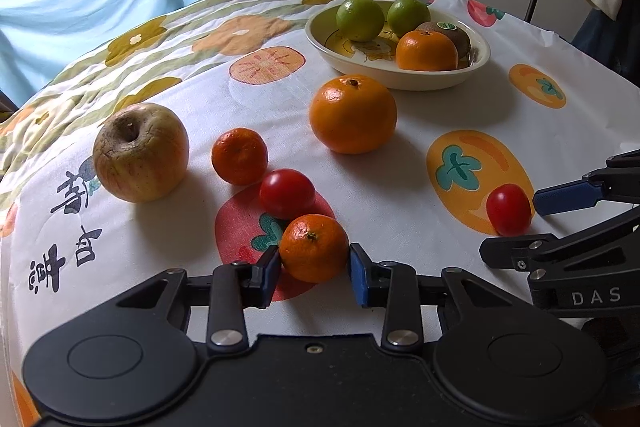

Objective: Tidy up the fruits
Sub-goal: 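Grasp a tangerine with the left tool while the right tool grasps a red tomato, then carry the tangerine and tomato into the duck bowl and open both tools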

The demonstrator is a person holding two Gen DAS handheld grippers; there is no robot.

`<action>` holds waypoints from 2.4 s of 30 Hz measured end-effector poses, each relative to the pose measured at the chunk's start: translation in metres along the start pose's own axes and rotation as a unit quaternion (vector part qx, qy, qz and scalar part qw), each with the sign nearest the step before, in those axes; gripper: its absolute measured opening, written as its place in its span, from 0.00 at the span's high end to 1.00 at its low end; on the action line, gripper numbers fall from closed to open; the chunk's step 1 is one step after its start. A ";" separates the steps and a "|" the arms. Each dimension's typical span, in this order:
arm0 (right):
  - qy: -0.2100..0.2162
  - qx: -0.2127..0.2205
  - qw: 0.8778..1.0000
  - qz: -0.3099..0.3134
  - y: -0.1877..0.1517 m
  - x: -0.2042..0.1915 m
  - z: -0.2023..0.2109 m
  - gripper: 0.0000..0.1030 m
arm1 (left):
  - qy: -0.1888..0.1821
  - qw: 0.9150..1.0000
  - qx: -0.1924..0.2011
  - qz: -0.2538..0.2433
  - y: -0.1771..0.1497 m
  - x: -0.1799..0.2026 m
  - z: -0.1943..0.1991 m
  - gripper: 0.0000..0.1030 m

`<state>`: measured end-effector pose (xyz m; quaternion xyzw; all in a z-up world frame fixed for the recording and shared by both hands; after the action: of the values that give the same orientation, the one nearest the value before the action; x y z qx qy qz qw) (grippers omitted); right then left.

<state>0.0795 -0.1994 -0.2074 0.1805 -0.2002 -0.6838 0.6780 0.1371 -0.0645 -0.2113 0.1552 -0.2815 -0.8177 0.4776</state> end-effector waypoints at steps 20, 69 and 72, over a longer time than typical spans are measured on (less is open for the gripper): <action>0.006 0.013 1.000 0.007 0.009 -0.004 -0.002 0.57 | 0.029 0.999 -0.002 0.036 -0.014 -0.018 0.023 0.62; 0.078 0.116 0.986 0.096 0.156 0.169 0.027 0.57 | 0.092 0.984 0.047 0.146 0.170 0.095 -0.005 0.62; 0.080 0.118 0.985 0.101 0.170 0.178 0.013 0.57 | 0.100 0.983 0.043 0.150 0.181 0.094 -0.023 0.61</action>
<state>0.2158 -0.3766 -0.1038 0.2921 -0.2416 -0.5667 0.7316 0.2282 -0.2236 -0.1178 0.2127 -0.2872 -0.7042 0.6135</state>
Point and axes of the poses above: each gripper's, at about its wrist camera, not at the fingertips, and z roughly against the way its jaws point, x to its right, y to its top, the point moved 4 cm from there along -z, roughly the way its jaws point, and after that the axes turned 10 degrees about z, right-handed, at the moved point
